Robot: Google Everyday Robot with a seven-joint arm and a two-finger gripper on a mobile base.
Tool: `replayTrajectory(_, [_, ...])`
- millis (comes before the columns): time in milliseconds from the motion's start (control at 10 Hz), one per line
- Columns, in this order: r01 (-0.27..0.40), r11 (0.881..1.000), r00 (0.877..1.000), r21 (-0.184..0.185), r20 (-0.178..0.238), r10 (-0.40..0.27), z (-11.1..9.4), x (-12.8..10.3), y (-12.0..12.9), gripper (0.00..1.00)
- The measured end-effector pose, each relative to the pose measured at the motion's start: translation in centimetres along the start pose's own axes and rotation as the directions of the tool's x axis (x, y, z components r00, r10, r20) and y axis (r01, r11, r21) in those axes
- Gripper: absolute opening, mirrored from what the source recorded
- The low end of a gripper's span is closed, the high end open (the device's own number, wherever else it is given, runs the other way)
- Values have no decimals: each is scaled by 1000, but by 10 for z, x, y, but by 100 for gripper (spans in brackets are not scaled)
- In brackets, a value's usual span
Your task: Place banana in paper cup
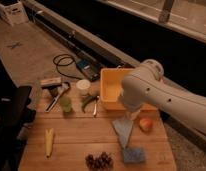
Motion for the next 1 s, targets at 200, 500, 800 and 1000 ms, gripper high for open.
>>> replayTrajectory(200, [57,998,998,1,-36,-57,-6,0,-8,65])
replayTrajectory(500, [210,978,977,-8,-37,-210,-6,-38,-28,65])
replayTrajectory(800, [369,930,929,0,-12,-369,7,-109,-57,65])
replayTrajectory(1000, [446,895,895,11,21,-446,16,-153,-69,65])
